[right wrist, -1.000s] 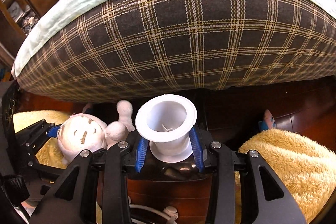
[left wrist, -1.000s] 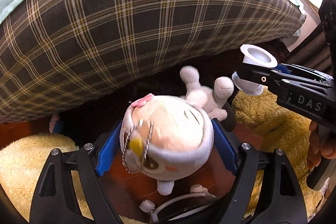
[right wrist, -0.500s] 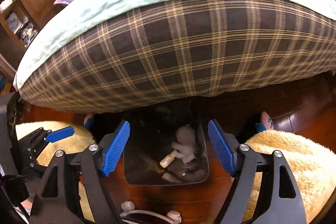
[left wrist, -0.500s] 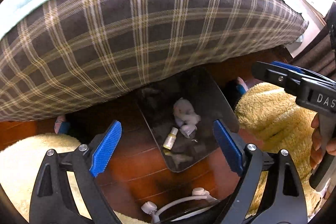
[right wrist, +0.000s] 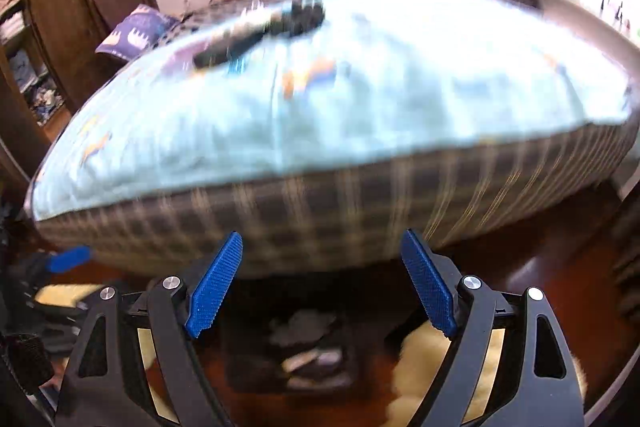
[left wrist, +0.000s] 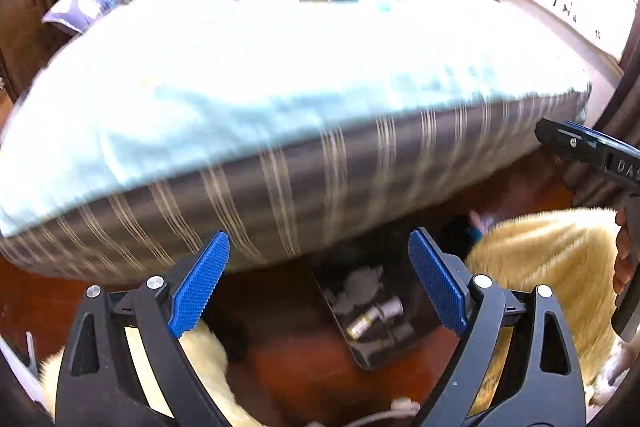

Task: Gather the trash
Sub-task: 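Raise both tools back over the bed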

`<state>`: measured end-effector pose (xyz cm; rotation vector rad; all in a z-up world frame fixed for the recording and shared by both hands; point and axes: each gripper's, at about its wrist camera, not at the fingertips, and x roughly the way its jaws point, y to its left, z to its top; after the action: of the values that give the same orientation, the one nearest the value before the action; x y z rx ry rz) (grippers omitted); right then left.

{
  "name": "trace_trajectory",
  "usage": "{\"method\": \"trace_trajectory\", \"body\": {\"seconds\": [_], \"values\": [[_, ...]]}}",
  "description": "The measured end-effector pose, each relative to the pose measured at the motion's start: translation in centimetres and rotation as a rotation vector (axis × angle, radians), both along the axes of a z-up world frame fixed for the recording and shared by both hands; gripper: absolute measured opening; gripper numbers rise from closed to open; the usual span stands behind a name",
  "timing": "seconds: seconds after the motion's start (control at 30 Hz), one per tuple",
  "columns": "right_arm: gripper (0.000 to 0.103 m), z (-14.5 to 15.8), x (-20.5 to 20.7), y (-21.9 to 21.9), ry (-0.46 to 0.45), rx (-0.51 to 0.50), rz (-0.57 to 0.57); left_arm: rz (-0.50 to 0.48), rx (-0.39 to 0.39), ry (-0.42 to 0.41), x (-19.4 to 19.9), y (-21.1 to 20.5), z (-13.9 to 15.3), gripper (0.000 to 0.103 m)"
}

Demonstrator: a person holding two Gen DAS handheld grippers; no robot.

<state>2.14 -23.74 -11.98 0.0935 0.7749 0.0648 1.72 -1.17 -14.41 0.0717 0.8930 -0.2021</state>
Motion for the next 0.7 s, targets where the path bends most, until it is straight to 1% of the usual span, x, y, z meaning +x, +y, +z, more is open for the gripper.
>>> {"method": "trace_trajectory", "body": {"seconds": [0.07,0.13,0.27,0.37,0.5,0.7], "values": [[0.083,1.5,0.5,0.2,-0.044,-0.04,0.007,0.021,-0.003,-0.044,0.5,0.6,1.8,0.087],[0.083,2.8,1.2,0.3,-0.076,-0.045,0.021,0.04,-0.018,-0.092,1.4,1.5,3.9,0.087],[0.083,4.6,3.1,0.8,-0.117,-0.045,0.041,0.066,-0.024,-0.15,3.2,2.6,6.2,0.087],[0.083,5.7,4.2,1.7,-0.145,-0.039,0.059,0.078,-0.017,-0.165,4.3,3.0,6.6,0.087],[0.083,6.0,6.1,3.1,-0.158,-0.039,0.081,0.078,-0.009,-0.169,6.0,3.3,6.7,0.087],[0.083,4.9,9.4,4.8,-0.114,0.002,0.13,0.065,0.003,-0.145,8.4,3.0,5.6,0.087]]}}
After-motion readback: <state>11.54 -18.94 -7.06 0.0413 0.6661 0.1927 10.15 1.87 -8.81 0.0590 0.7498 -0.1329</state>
